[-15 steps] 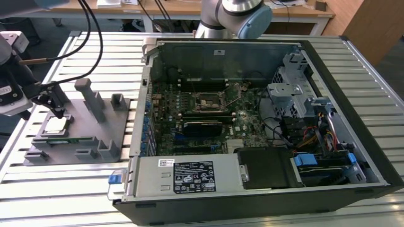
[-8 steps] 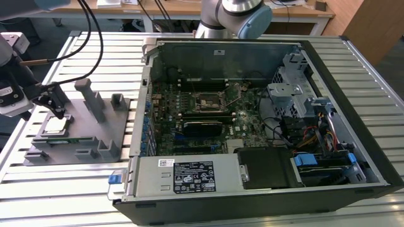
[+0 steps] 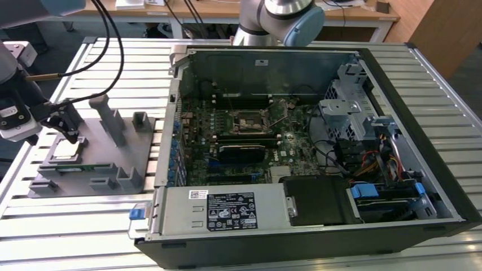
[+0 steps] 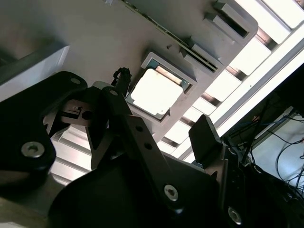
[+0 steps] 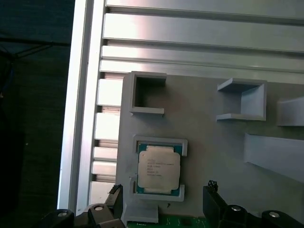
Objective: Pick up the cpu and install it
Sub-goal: 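Pick up the cpu and move it towards the insertion slot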
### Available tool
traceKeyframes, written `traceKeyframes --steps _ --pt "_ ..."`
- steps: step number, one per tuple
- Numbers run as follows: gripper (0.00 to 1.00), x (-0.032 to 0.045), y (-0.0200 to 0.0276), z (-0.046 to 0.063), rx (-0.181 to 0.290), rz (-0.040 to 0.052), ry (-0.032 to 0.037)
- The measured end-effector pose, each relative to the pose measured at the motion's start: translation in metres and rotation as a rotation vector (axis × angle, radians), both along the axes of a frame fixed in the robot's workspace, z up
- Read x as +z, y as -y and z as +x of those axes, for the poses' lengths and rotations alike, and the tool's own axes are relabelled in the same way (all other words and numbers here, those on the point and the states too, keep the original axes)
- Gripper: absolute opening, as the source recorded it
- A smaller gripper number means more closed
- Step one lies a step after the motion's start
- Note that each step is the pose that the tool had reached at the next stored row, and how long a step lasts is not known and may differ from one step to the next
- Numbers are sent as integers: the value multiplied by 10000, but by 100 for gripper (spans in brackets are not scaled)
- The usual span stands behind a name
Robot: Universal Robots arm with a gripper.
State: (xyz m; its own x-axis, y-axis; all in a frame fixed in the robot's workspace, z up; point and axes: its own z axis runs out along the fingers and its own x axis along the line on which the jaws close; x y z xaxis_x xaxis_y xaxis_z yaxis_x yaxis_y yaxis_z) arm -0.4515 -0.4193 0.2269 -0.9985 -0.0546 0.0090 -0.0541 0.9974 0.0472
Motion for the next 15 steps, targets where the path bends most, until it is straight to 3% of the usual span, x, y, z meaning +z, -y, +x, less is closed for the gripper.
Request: traceKeyframes --steps 15 --pt "76 -126 -44 -7 -66 0 0"
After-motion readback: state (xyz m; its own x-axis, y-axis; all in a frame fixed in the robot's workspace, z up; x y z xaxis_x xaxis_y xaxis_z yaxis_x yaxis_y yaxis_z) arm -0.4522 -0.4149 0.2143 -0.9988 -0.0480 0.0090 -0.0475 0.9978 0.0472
